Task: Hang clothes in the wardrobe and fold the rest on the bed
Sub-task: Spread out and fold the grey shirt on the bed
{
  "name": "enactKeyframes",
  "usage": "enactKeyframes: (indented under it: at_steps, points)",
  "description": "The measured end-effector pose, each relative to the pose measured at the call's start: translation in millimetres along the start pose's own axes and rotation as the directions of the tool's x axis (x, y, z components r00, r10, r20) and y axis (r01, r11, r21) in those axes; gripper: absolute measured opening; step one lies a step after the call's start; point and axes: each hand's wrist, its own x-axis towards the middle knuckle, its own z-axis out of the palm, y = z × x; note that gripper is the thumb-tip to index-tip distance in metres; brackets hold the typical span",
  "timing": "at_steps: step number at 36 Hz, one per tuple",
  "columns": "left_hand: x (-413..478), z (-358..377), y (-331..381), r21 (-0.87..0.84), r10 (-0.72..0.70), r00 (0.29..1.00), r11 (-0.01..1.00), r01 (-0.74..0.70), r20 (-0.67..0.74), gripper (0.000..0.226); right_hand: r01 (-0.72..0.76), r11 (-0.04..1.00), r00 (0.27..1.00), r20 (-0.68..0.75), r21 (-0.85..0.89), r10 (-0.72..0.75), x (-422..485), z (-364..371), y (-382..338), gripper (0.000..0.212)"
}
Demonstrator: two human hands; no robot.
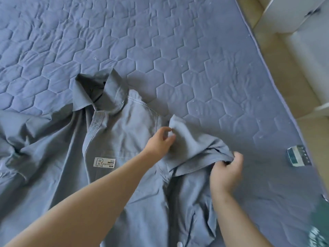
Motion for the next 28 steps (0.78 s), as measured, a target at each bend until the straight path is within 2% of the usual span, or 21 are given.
enactKeyframes:
  at_steps: [2,4,7,9,10,11,12,13,14,15,16,17,18,19,20,21,22,25,26,28]
  points:
    - [-4,-2,9,-0.245,-0.078,0.997,0.967,0.071,-0.018,0.025,0.153,0.988,0.988,0.007,0.015,-0.153,6,-11,-19,0.039]
    - [-9,-4,15,-0.330,-0.108,0.994,0.939,0.095,-0.022,0.018,0.268,0.963,0.962,0.053,0.025,-0.269,3,-21,-28,0.042]
    - [-14,0,14,-0.274,-0.073,0.996,0.960,0.055,-0.059,0.027,0.369,0.928,0.914,0.200,-0.052,-0.353,-11,-30,-14,0.053]
    - [-16,6,11,-0.187,-0.029,0.991,0.982,0.004,-0.131,0.038,0.437,0.885,0.848,0.404,-0.163,-0.344,-22,-35,3,0.052]
    - [-17,10,9,-0.115,0.010,0.984,0.993,-0.031,-0.177,0.041,0.451,0.867,0.776,0.574,-0.212,-0.263,-25,-36,10,0.053]
    - [-19,13,8,-0.023,0.063,0.975,0.997,-0.069,-0.211,0.043,0.419,0.868,0.664,0.742,-0.266,-0.093,-29,-38,14,0.052]
    - [-22,16,9,0.097,0.125,0.967,0.990,-0.106,-0.223,0.045,0.335,0.885,0.499,0.858,-0.322,0.123,-32,-39,17,0.049]
    - [-24,19,9,0.250,0.180,0.962,0.960,-0.127,-0.205,0.048,0.229,0.911,0.341,0.905,-0.342,0.254,-34,-40,21,0.048]
    - [-27,21,8,0.415,0.210,0.964,0.901,-0.126,-0.162,0.052,0.110,0.939,0.272,0.919,-0.325,0.286,-34,-41,24,0.048]
    - [-27,23,5,0.559,0.206,0.972,0.822,-0.110,-0.111,0.055,-0.017,0.962,0.313,0.912,-0.274,0.265,-35,-43,30,0.044]
    - [-26,24,1,0.665,0.185,0.980,0.741,-0.092,-0.071,0.057,-0.156,0.966,0.446,0.858,-0.205,0.254,-35,-45,35,0.037]
    - [-24,25,-4,0.724,0.143,0.989,0.686,-0.066,-0.045,0.058,-0.247,0.961,0.646,0.717,-0.128,0.262,-32,-45,43,0.029]
    - [-23,24,-9,0.746,0.094,0.995,0.666,-0.033,-0.040,0.059,-0.278,0.957,0.819,0.501,-0.083,0.281,-26,-47,47,0.023]
    - [-22,24,-13,0.744,0.053,0.997,0.668,0.001,-0.049,0.059,-0.300,0.951,0.909,0.279,-0.076,0.309,-19,-48,54,0.023]
    - [-22,23,-16,0.738,0.032,0.998,0.674,0.024,-0.062,0.059,-0.349,0.935,0.927,0.126,-0.065,0.354,-11,-50,59,0.030]
    - [-23,23,-18,0.741,0.027,0.997,0.670,0.037,-0.074,0.059,-0.409,0.911,0.909,0.072,-0.047,0.411,-6,-52,63,0.036]
    - [-23,23,-20,0.751,0.035,0.996,0.659,0.039,-0.083,0.057,-0.478,0.878,0.871,0.117,-0.017,0.477,-4,-53,67,0.038]
    - [-25,27,-22,0.757,0.054,0.994,0.653,0.033,-0.090,0.055,-0.657,0.750,0.730,0.311,0.077,0.608,4,-52,74,0.017]
    - [-26,29,-22,0.751,0.051,0.994,0.659,0.037,-0.093,0.056,-0.689,0.719,0.698,0.349,0.092,0.625,9,-51,73,0.017]
    - [-25,33,-20,0.722,0.041,0.993,0.691,0.049,-0.107,0.057,-0.701,0.686,0.697,0.387,0.194,0.603,20,-45,63,0.022]
